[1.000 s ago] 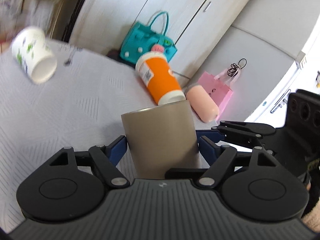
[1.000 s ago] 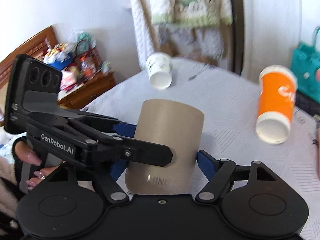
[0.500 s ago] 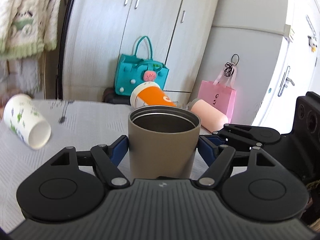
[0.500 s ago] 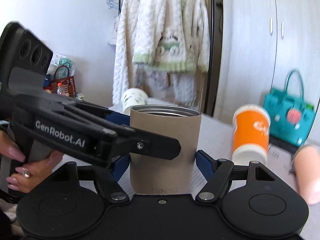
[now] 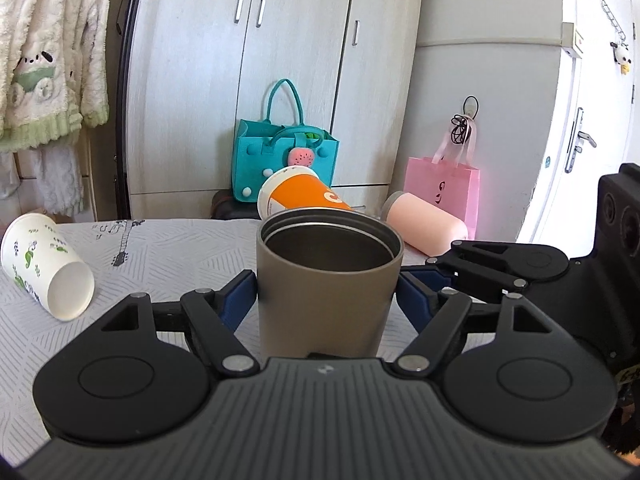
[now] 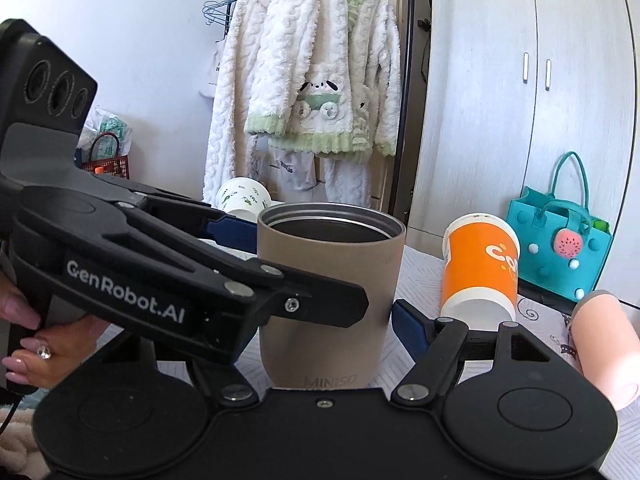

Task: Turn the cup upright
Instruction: 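Open the right gripper and pull it back from the tumbler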

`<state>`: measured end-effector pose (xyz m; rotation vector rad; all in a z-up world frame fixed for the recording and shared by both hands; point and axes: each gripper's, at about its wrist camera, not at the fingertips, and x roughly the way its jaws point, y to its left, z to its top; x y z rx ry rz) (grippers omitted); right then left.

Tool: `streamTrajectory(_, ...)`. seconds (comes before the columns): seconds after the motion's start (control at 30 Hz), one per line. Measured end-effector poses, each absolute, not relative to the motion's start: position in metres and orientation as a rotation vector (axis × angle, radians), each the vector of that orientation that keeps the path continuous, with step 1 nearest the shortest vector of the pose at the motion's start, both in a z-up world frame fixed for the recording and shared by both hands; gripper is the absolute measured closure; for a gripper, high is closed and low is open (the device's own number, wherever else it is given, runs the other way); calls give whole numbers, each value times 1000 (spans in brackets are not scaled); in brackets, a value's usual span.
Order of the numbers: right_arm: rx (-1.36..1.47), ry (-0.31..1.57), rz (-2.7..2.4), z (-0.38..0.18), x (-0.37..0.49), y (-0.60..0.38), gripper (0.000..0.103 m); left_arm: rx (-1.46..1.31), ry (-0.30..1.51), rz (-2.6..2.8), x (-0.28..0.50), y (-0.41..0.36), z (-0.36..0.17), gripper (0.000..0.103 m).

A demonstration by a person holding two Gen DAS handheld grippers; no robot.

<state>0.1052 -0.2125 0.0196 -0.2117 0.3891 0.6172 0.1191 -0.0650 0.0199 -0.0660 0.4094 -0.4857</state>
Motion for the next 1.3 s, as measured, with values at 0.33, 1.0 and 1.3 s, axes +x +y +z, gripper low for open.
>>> streamTrajectory(0.33, -260, 373, 520, 21, 85, -204, 23, -196, 446, -458, 101, -42, 20, 23)
streamTrajectory(1.0, -108, 363, 257, 41, 22, -215, 17, 0, 411, -271, 23, -27, 49, 17)
streamTrajectory(1.3, -75, 278, 202, 58, -24, -224, 17, 27, 394, -274, -16, -26, 60, 12)
